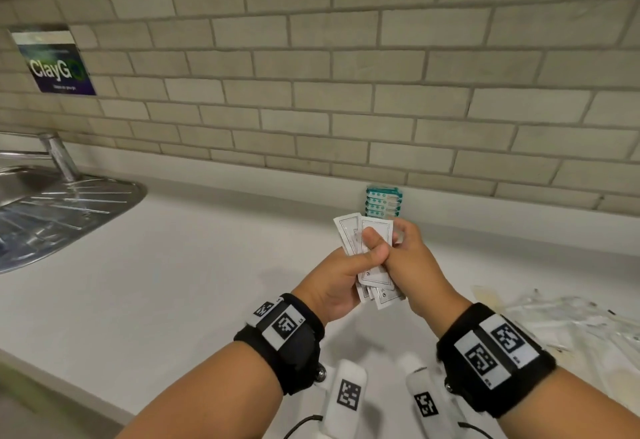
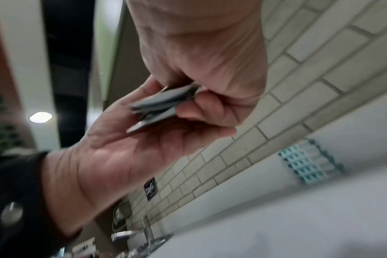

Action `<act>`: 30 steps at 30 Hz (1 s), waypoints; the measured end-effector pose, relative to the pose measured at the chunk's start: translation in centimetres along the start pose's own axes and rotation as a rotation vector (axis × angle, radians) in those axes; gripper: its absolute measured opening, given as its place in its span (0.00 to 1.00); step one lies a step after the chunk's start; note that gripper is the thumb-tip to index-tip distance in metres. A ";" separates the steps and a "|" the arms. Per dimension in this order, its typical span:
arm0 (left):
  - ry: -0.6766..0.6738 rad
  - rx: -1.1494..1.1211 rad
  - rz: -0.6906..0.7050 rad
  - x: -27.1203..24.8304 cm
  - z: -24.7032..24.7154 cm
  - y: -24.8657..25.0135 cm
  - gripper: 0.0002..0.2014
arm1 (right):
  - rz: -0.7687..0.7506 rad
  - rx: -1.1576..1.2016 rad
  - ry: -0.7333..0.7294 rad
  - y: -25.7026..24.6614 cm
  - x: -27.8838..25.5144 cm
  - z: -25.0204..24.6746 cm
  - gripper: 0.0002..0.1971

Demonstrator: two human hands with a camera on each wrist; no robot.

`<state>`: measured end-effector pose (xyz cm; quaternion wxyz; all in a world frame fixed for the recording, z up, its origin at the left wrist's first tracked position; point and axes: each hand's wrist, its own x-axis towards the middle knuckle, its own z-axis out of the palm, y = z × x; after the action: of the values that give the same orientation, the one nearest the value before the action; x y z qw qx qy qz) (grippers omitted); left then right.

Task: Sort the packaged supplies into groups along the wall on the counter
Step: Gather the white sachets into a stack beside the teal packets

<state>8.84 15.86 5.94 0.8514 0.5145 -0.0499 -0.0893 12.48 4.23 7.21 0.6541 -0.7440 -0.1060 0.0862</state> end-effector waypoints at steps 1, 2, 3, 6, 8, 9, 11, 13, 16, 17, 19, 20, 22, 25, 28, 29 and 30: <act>-0.009 0.016 0.014 0.1 -0.2 -0.1 0.23 | 0.048 0.036 -0.010 0.1 0.2 -0.1 0.47; -0.008 0.021 0.020 0.1 -0.4 -0.1 0.24 | 0.090 0.055 -0.024 0.2 0.3 -0.2 0.55; 0.015 0.021 0.020 0.2 -0.6 -0.2 0.24 | 0.115 0.063 -0.038 0.2 0.3 -0.4 0.58; 0.114 -0.049 0.018 0.3 -1.1 0.3 0.19 | 0.068 0.013 -0.015 0.1 0.0 -1.1 0.47; 0.177 -0.127 0.022 0.4 -1.6 0.9 0.14 | -0.065 -0.132 -0.009 0.1 -0.4 -2.0 0.49; 0.200 -0.147 0.020 0.4 -2.1 1.1 0.16 | -0.142 -0.223 -0.043 0.2 -0.6 -2.4 0.51; 0.212 -0.132 -0.028 0.2 -2.5 1.1 0.24 | -0.267 -0.446 -0.213 0.2 -1.4 -2.6 0.62; 0.148 -0.078 -0.081 0.0 -1.9 0.9 0.20 | -0.347 -0.759 -0.403 -0.3 -2.1 -2.0 0.72; 0.084 -0.057 -0.139 -0.3 -0.8 0.8 0.05 | -0.485 -1.013 -0.477 -1.4 -2.2 -0.8 0.73; 0.090 -0.048 -0.149 -0.2 -0.9 0.8 0.08 | -0.509 -1.005 -0.449 -1.6 -2.0 -0.6 0.72; 0.097 -0.021 -0.164 -0.1 -1.2 0.9 0.13 | -0.531 -0.962 -0.395 -1.8 -1.6 -0.7 0.68; 0.099 -0.012 -0.163 -0.1 -1.3 0.9 0.15 | -0.527 -0.955 -0.393 -1.8 -1.5 -0.7 0.68; 0.097 -0.011 -0.178 -0.1 -1.4 0.9 0.16 | -0.524 -0.964 -0.413 -1.8 -1.4 -0.6 0.69; 0.112 -0.032 -0.194 0.1 -1.3 1.0 0.13 | -0.609 -1.011 -0.383 -1.9 -1.1 -0.5 0.67; 0.125 -0.050 -0.208 0.4 -1.0 1.1 0.12 | -0.657 -1.037 -0.384 -1.6 -0.8 -0.6 0.66; 0.136 -0.048 -0.219 0.5 -0.9 1.2 0.12 | -0.676 -1.049 -0.382 -1.4 -0.7 -0.6 0.65; 0.141 -0.045 -0.229 0.7 -0.9 1.0 0.11 | -0.704 -1.058 -0.373 -1.2 -0.6 -0.5 0.64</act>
<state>9.81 16.92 6.46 0.8483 0.5027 0.0710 -0.1506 12.01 3.75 8.43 0.1602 -0.8586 -0.4820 -0.0691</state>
